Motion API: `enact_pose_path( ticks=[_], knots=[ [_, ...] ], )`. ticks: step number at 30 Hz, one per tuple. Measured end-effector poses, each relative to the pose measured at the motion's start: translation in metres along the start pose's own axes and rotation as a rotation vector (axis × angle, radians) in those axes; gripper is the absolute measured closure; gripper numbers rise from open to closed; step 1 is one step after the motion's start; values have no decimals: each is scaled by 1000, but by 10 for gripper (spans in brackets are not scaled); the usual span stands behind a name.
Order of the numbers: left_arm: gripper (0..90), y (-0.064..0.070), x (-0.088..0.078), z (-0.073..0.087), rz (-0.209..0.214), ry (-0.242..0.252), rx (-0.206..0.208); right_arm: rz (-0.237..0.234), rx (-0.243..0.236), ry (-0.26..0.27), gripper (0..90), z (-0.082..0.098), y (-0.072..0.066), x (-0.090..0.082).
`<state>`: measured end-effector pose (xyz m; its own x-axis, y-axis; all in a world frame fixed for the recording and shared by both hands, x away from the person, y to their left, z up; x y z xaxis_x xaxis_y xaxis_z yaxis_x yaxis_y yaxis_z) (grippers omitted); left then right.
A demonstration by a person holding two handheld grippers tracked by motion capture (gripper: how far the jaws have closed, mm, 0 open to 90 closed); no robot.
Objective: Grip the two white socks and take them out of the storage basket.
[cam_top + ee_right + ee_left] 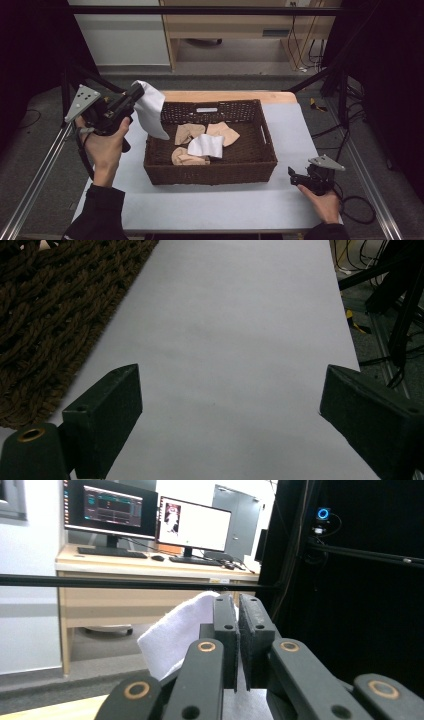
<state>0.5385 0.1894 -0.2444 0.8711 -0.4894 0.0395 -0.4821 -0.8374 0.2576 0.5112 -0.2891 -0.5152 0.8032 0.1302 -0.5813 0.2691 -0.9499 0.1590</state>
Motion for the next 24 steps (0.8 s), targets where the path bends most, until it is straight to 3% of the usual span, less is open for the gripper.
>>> enact_pose_path(
  ticks=[10, 24],
  knots=[
    [862, -21, -22, -11, -45, 27, -5, 0, -1, 1, 102, 0, 0, 0],
    [862, -60, -50, 7, -117, 7, -26, 2, -3, -1, 102, 0, 0, 0]
  ],
)
Point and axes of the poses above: each handheld gripper's, and its own axes: x roughly forward along the jaws, z roughly out of its underside, y roughly to its right, the point moved 9 cm from there along x, roughly forward along the jaws, and after that the axes turned 7 degrees about -x, right-handed, at the moved point
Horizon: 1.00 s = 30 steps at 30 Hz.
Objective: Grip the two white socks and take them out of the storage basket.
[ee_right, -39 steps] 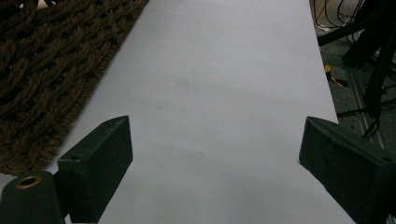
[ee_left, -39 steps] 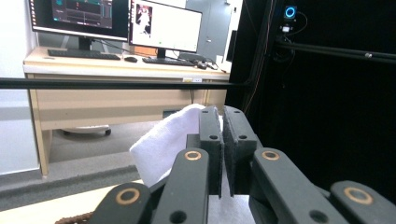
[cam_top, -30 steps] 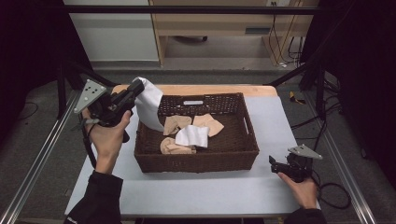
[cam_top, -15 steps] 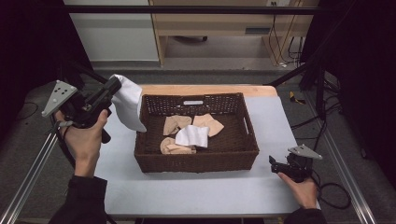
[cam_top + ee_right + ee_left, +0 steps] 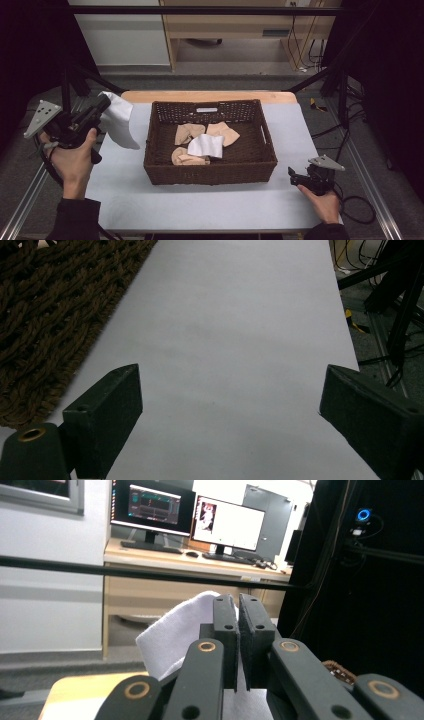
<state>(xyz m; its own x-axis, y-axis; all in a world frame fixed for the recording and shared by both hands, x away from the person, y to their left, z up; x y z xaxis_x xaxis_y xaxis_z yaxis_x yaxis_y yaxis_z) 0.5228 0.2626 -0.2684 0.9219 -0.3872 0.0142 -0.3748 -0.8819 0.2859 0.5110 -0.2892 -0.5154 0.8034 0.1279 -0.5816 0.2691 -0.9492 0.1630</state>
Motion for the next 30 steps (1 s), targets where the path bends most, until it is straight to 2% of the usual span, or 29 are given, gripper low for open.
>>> enact_pose_path(
  ticks=[6, 12, 19, 23, 26, 30],
  knots=[
    [862, -17, -3, 21, -34, -35, -6, 1, -2, -1, 103, 0, 0, 0],
    [862, -37, -5, 54, -68, -92, -26, 0, -6, -3, 104, 0, 0, 0],
    [862, -61, -8, 98, -128, -187, -23, 2, -6, -2, 104, 0, 0, 0],
    [862, -73, -11, 114, -165, -241, -17, 2, -7, -3, 105, 1, 0, 0],
    [861, -79, -13, 126, -180, -275, -13, 3, -7, -4, 105, 1, 0, 0],
    [858, -87, -13, 150, -196, -347, -18, 2, -12, -8, 105, 1, -1, 0]
  ],
)
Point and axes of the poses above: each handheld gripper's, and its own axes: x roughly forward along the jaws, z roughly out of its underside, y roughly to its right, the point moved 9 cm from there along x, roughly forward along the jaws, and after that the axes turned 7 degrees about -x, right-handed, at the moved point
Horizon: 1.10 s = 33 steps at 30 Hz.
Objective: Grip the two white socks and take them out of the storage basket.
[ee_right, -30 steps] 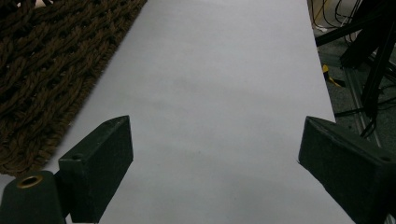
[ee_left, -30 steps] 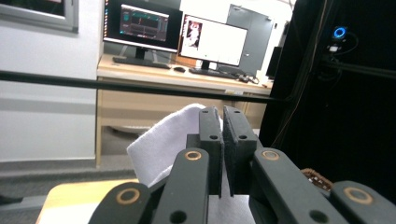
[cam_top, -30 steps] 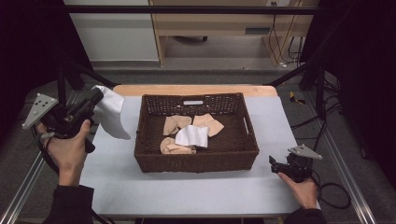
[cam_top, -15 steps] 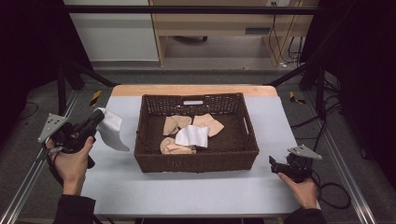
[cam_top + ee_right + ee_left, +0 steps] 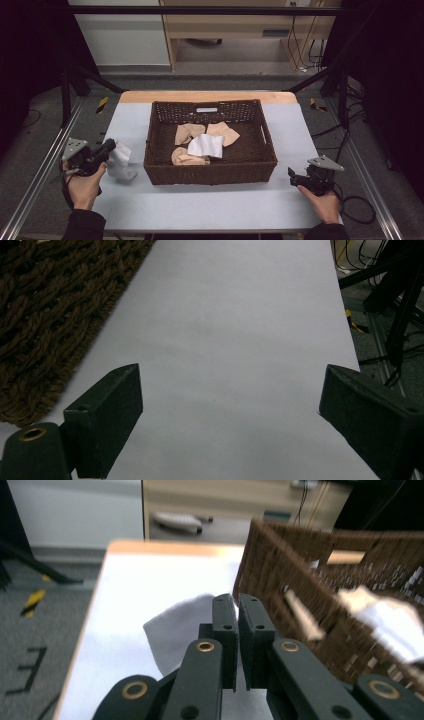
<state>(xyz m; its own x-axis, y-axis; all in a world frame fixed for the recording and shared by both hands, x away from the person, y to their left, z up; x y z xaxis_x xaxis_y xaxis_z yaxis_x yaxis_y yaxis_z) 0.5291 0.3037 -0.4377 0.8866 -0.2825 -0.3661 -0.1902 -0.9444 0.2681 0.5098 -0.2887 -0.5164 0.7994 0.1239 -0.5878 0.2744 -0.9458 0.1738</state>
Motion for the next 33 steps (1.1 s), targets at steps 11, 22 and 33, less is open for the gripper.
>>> enact_pose_path(
  ticks=[11, 22, 33],
  knots=[
    [808, -12, 22, 42, -41, -154, 59, 1, -12, -17, 110, 2, -1, 1],
    [442, -3, 21, 33, -35, -109, 57, -2, -8, -16, 111, 2, -1, 0],
    [404, 21, 4, 1, 1, -18, 49, -4, -4, -9, 111, 1, 0, 0]
  ],
)
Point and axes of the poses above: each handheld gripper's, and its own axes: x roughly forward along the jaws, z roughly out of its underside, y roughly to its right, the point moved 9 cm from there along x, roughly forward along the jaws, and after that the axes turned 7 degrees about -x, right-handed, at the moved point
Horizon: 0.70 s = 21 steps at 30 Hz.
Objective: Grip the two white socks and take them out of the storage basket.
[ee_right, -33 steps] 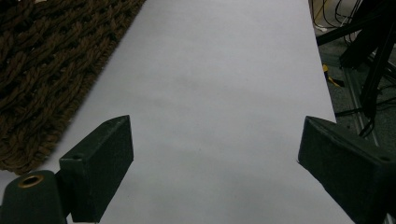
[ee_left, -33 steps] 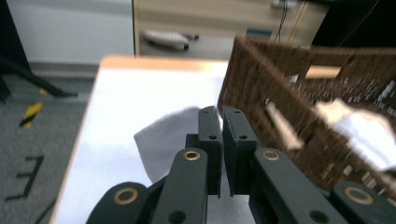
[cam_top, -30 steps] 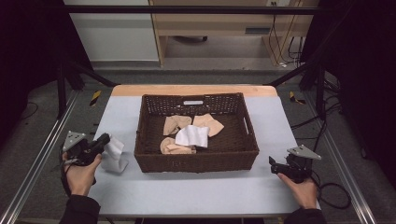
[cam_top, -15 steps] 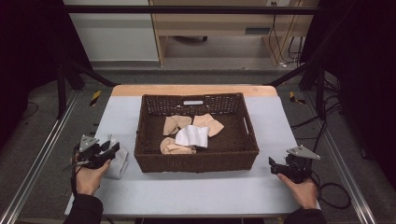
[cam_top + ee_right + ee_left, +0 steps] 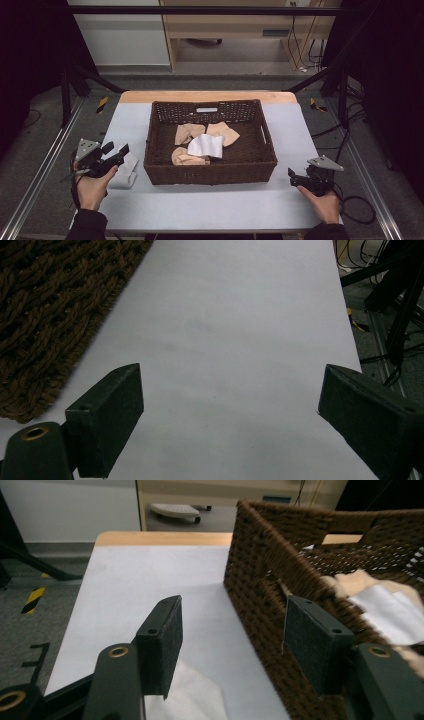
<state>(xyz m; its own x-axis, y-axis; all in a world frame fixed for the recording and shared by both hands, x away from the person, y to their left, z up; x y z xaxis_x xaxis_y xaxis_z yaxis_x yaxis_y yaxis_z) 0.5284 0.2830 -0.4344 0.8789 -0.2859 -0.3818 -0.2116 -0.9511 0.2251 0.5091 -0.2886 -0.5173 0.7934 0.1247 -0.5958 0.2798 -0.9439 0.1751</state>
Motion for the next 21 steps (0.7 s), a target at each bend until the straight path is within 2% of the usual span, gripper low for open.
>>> enact_pose_path(
  ticks=[6, 10, 12, 16, 21],
  knots=[
    [429, 19, -8, -14, 25, 33, 6, -2, 8, 8, 111, -1, 1, -1],
    [455, 34, -10, -21, 27, 63, 46, 2, 7, 9, 111, -1, 1, -2],
    [462, 40, -10, -26, 29, 70, 52, 2, 6, 10, 111, -1, 0, -1],
    [487, 57, -8, -40, 52, 101, 59, 3, 1, 4, 111, 0, -1, 0],
    [515, 82, 0, -51, 91, 109, 62, 5, 10, 11, 111, -1, 1, -1]
  ],
)
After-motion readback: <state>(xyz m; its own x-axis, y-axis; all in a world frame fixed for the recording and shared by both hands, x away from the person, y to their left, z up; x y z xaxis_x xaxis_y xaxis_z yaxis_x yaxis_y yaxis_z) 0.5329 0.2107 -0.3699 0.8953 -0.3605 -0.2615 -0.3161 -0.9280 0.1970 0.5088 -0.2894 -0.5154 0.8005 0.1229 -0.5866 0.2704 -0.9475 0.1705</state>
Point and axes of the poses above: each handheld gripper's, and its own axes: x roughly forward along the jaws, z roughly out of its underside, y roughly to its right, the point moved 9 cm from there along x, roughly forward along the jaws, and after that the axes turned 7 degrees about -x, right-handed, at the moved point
